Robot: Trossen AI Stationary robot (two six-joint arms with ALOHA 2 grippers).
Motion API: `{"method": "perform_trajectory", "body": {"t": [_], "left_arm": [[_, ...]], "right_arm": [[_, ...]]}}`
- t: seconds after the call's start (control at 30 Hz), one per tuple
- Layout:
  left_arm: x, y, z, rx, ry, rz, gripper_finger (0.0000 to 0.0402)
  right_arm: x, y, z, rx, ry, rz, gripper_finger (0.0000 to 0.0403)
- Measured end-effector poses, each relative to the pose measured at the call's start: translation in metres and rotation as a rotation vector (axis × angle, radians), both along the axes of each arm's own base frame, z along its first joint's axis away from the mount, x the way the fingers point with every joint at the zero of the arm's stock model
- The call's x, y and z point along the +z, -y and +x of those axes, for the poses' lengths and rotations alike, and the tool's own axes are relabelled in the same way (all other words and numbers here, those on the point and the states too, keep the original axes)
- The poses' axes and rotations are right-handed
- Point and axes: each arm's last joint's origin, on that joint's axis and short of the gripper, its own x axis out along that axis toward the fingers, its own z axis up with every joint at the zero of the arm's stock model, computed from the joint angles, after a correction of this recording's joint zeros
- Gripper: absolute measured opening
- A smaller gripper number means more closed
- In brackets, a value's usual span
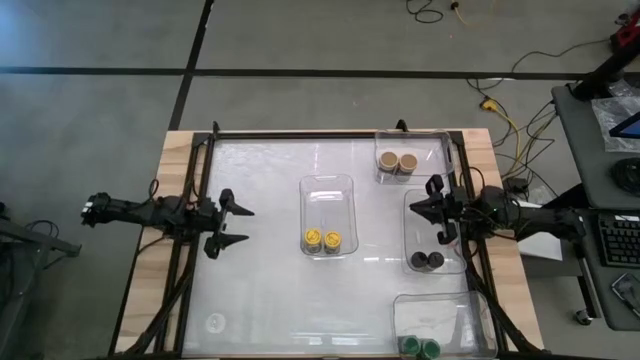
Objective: Sort spices by type
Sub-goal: Return to Home Position
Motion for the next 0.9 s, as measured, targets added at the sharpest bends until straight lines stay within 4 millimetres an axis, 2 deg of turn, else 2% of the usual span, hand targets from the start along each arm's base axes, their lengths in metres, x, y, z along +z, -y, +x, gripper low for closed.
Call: {"method": "perform_trajectory", "body": {"t": [0.9], "left_arm": [[0.0003,0.0000,0.0000,0.000,0.002,0.000,0.0316]], "right_arm": [[-0.0001,-0.0026,0.0004,0.028,-0.001,0.000,0.0018]]}}
